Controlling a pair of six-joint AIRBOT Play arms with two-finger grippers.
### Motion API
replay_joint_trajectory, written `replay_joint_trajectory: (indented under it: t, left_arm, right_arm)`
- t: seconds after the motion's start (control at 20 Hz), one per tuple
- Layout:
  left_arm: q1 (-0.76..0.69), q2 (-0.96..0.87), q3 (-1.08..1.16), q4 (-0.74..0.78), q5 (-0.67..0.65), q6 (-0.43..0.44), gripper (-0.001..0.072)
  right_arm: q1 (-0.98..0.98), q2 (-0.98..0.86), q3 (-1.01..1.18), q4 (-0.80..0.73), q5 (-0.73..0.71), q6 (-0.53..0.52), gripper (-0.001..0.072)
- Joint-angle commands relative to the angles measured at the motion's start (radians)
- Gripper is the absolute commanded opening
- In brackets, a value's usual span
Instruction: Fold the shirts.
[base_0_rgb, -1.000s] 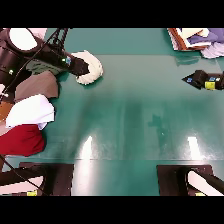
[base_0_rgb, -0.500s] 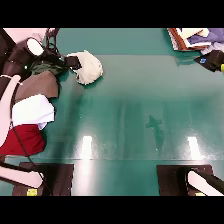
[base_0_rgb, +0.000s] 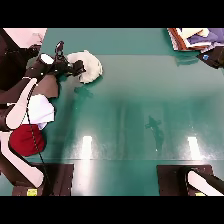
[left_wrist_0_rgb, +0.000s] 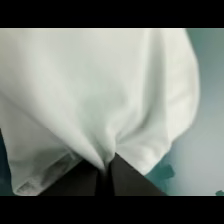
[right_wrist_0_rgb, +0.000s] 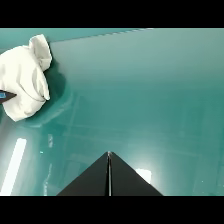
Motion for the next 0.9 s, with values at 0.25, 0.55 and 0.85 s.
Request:
replay_joint_trajectory:
  t: [0.25, 0.55, 0.85]
  left_arm:
    - [-0.026, 0.127, 0.439, -0.037, -0.333, 0.1, 0.0022]
    - [-0.153, 0.492, 0.441, 0.12, -0.47, 0.13, 0.0023]
    - [-0.382, 0.57, 0.14, 0.134, -0.541, 0.109, 0.0024]
  right_arm:
    - [-0.001, 0.023, 0.147, -0.01, -0.007, -0.001, 0.0017]
    - [-0.001, 0.022, 0.352, -0.011, 0.014, -0.001, 0.0017]
    - [-0.001, 0.028, 0.406, -0.011, 0.121, -0.001, 0.0017]
